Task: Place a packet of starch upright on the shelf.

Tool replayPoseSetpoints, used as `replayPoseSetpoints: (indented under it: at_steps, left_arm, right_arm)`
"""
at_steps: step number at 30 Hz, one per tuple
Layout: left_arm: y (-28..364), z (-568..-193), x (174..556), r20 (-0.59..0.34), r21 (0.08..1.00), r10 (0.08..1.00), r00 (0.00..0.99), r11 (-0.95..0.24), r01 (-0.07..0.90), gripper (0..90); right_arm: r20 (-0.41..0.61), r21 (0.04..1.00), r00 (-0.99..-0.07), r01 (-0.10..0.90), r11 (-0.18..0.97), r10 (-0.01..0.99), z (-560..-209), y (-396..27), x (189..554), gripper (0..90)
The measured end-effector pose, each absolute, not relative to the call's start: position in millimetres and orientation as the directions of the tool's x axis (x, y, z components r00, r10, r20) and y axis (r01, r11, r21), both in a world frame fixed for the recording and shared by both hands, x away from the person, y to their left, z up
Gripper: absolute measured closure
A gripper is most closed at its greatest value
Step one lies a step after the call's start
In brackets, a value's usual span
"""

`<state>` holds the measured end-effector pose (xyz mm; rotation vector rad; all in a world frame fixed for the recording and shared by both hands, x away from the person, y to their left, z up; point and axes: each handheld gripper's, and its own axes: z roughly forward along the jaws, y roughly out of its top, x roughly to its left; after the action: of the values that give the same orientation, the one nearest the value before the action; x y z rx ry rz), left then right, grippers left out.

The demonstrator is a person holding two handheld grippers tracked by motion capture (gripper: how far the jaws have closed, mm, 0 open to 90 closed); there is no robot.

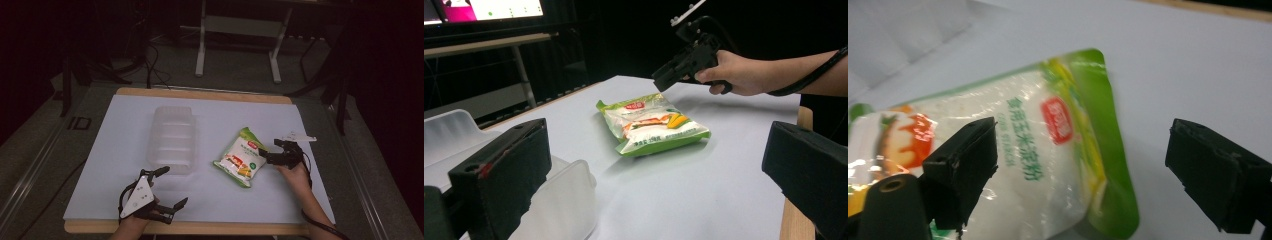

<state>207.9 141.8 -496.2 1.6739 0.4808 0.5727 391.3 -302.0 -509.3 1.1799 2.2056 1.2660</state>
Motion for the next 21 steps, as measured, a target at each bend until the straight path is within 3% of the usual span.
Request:
replayPoseSetpoints:
  at_steps: [16, 20, 21]
  left_arm:
    - [140, -498, 210, 0.094, 0.984, 0.595, 0.798, -0.176, 0.015, 0.0]
    - [139, -498, 210, 0.094, 0.984, 0.593, 0.799, -0.177, 0.015, 0.0]
    - [139, -498, 210, 0.097, 0.984, 0.592, 0.8, -0.179, 0.013, 0.0]
  right_arm:
    - [0.185, 0.766, -0.605, 0.582, 0.272, 0.775, -535, -295, 401, 14.7]
    - [0.196, 0.75, -0.613, 0.597, 0.286, 0.765, -535, -292, 402, 23.3]
    - [0.166, 0.751, -0.627, 0.581, 0.315, 0.761, -533, -290, 400, 34.4]
